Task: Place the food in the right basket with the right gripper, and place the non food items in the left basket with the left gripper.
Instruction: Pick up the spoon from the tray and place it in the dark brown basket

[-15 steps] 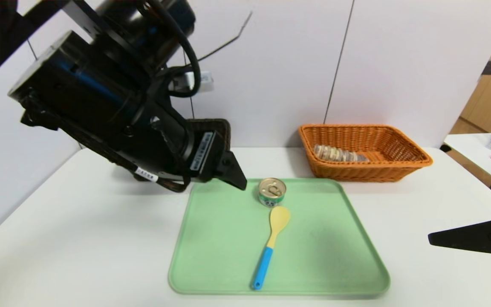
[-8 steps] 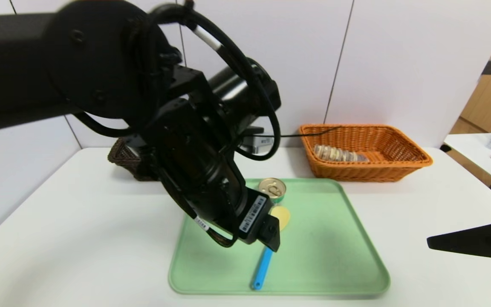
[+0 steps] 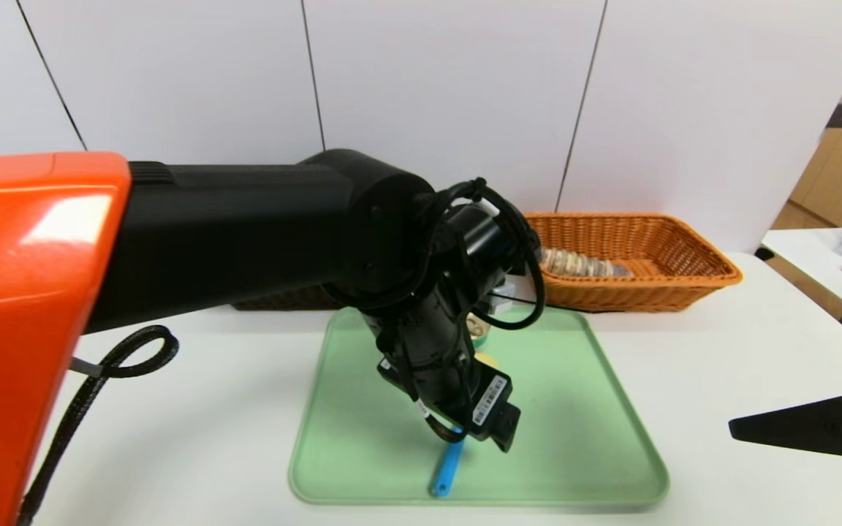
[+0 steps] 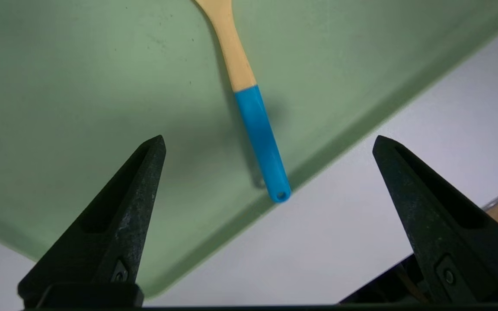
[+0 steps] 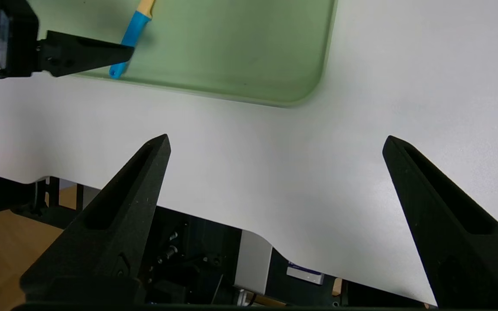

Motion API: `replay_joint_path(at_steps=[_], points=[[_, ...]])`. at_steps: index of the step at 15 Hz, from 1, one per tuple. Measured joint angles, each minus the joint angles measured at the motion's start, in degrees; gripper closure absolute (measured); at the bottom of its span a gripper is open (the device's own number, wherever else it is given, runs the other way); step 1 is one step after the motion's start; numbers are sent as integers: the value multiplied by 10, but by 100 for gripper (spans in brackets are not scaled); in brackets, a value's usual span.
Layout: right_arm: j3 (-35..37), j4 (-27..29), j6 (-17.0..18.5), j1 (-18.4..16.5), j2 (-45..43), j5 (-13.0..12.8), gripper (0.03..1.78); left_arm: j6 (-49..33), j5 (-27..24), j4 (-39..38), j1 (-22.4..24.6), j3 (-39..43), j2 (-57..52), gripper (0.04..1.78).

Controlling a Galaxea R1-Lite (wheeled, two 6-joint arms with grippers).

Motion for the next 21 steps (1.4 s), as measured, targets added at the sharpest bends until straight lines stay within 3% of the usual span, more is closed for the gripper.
replay_joint_path(at_steps=[3,14,16,21], points=[[6,0,0,0,-1,0,11,-11,41,-20,0,-1,28,13],[29,-1,-1,1,-9,2,11,-28,44,-32,-1,-2,61,13],[29,-1,-5,1,-11,2,11,-27,45,-34,-1,-2,66,51],[28,-1,-15,5,-19,2,11,-26,45,-33,-1,-2,73,107]])
